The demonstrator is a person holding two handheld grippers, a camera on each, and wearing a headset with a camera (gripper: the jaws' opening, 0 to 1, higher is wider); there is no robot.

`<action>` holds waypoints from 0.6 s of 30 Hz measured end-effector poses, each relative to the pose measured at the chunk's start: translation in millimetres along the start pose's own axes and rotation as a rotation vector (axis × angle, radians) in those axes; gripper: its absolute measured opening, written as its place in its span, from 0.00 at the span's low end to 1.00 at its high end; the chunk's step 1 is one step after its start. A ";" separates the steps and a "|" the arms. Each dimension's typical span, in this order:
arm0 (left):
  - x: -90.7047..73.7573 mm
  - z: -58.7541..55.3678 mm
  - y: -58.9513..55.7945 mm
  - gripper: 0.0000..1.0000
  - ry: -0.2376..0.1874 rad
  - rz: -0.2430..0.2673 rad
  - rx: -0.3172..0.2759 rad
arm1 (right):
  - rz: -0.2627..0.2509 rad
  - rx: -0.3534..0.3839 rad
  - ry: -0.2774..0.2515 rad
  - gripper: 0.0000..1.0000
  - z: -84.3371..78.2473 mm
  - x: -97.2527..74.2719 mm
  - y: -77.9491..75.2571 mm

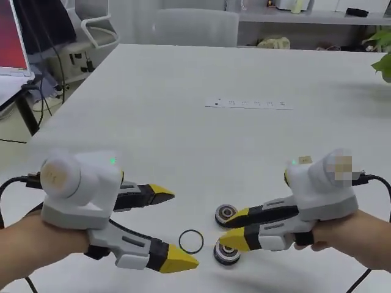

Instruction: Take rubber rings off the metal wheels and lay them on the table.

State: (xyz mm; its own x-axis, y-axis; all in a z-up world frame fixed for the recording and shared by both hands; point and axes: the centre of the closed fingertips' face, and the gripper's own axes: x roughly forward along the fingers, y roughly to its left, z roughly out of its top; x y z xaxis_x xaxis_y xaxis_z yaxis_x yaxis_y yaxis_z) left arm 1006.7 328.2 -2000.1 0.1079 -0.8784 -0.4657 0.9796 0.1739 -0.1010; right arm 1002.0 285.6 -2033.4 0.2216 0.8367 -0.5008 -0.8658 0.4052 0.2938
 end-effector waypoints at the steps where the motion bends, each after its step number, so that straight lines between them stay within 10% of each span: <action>1: 1.2 0.2 -0.3 0.73 0.002 -0.003 0.002 | 0.000 -0.004 0.004 0.20 -1.2 -0.9 -0.2; 18: 27.4 -5.5 -3.3 0.63 0.053 -0.060 0.021 | -0.038 -0.049 0.086 0.25 -27.8 -18.4 -9.3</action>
State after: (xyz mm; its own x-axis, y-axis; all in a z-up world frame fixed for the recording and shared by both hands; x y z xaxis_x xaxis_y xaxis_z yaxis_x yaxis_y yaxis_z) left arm 1005.4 306.0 -2017.3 0.0401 -0.8619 -0.5054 0.9875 0.1114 -0.1116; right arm 993.4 256.2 -2049.5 0.2172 0.7857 -0.5792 -0.8787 0.4158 0.2346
